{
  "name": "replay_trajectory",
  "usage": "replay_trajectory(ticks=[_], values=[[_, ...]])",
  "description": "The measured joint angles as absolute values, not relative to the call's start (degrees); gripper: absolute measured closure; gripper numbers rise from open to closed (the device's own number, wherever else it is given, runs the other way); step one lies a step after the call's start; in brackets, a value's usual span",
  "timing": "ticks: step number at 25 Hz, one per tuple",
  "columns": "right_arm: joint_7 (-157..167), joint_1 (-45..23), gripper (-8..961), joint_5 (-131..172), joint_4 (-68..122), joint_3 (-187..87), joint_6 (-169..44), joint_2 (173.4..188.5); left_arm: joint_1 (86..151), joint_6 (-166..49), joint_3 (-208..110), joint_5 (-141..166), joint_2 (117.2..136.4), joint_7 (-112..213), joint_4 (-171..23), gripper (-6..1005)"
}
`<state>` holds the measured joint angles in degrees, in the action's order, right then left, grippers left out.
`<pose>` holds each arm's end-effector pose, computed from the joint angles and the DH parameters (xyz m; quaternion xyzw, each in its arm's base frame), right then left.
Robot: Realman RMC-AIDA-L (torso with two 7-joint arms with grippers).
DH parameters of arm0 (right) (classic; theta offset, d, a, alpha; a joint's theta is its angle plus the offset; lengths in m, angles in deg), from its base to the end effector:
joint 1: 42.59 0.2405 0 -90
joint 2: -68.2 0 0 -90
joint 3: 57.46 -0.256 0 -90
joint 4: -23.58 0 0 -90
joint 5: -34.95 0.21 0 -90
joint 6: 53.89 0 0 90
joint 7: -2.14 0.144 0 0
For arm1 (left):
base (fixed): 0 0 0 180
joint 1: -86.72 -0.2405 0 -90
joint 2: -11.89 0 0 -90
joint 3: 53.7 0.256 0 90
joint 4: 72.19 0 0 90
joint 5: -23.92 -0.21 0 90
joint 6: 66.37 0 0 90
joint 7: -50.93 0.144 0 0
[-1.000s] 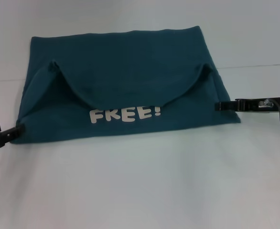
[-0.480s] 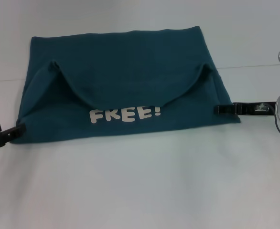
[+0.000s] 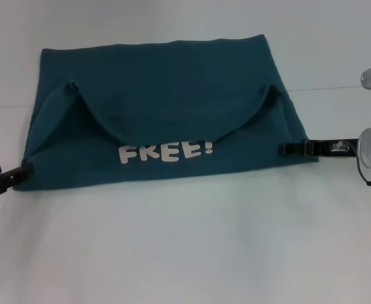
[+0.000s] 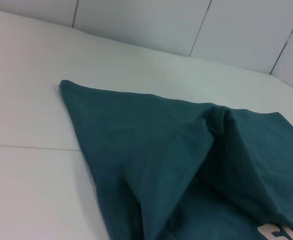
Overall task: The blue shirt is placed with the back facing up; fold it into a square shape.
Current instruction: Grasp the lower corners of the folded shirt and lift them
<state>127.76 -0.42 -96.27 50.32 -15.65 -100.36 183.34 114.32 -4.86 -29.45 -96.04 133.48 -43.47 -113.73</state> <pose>0.3055 0.4255 0.0063 -0.7642 0.5443 0.1072 0.3290 -0.3472 0.3580 0.0436 -0.7827 -0.4416 -0.2060 0.3872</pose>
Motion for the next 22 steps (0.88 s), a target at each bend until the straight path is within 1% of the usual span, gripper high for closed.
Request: replay_trajectory(ticks=[3,9,19,22], values=[[128.0,-0.3,121,-96.2,50.3,-15.8,-100.7,183.34,114.3,-4.9,-29.5,-96.0,133.47,-43.5,-113.8,121],[128.2,-1.0,309,-94.9,50.8,-15.9,-101.1,183.26,114.2,-4.9,-29.4,-96.0,133.44,-43.5,-113.8,122],[127.8,-2.0,787,-94.6,50.8,-16.6,-101.3,182.99,114.3,-4.9,-29.4,-96.0,133.52,-43.5,-113.6,122],[127.7,-2.2,828,-94.6,50.9,-16.9,-101.5,182.93,114.2,-5.0,-29.5,-96.1,133.53,-43.5,-113.5,122]])
